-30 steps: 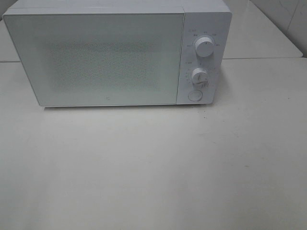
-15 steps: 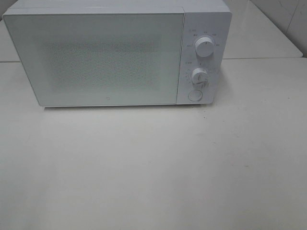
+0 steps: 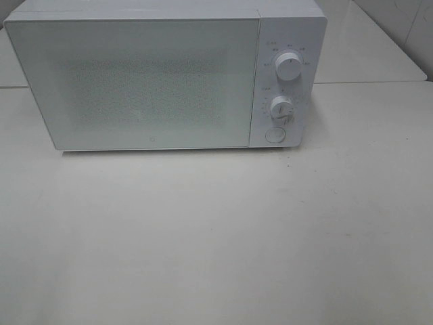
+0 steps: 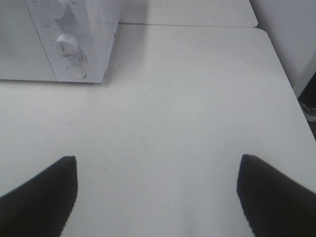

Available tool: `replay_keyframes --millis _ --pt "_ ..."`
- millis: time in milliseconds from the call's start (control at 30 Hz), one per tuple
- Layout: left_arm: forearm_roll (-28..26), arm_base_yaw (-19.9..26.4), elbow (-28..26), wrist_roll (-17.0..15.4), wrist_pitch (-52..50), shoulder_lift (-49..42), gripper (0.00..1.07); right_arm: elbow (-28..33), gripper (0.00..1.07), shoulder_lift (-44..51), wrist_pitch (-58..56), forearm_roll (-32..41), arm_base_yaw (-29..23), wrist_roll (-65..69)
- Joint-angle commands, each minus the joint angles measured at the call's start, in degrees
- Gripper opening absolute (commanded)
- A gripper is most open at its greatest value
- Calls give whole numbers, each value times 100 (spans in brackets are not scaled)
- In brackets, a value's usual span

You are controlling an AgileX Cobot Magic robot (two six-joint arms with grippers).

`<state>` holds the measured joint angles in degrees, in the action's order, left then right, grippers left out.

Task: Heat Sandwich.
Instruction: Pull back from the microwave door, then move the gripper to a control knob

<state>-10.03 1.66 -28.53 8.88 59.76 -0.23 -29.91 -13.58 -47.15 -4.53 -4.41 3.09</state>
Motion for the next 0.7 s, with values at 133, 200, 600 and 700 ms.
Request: replay_keyframes --millis 133,200,600,700 --pt "-6 17 17 -46 -69 -155 104 -34 83 -779 928 29 46 -40" --pt "-6 17 17 -46 -69 -155 104 -34 83 -1163 1278 29 46 -40" --pt "-6 17 17 -46 -69 -155 104 -34 80 -2613 2813 52 46 -6" --pt "-6 17 17 -46 -69 -155 104 -34 80 -2997 3231 52 46 6"
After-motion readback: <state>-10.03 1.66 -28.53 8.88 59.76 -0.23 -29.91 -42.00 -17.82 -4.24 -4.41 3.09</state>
